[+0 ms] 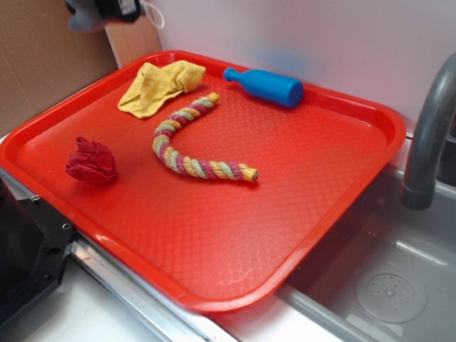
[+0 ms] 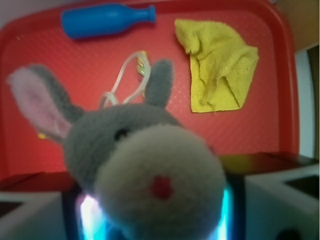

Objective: Grab the gray animal.

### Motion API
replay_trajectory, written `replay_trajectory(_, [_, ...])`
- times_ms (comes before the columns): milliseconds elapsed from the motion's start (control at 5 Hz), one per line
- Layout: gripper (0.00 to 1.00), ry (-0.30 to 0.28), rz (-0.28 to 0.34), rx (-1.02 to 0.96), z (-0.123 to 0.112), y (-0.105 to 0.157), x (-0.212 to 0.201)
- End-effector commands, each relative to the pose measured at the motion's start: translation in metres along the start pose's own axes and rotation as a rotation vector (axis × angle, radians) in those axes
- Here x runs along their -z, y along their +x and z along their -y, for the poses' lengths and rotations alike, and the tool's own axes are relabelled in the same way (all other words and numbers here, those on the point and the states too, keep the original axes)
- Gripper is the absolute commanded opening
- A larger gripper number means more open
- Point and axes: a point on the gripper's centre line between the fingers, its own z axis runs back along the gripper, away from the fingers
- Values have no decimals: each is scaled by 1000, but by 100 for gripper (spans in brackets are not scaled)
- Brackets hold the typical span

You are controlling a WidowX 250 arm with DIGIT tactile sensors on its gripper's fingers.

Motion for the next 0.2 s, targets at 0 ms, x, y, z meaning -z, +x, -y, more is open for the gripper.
replay_trajectory(0, [0,92,122,147,25,0,-38])
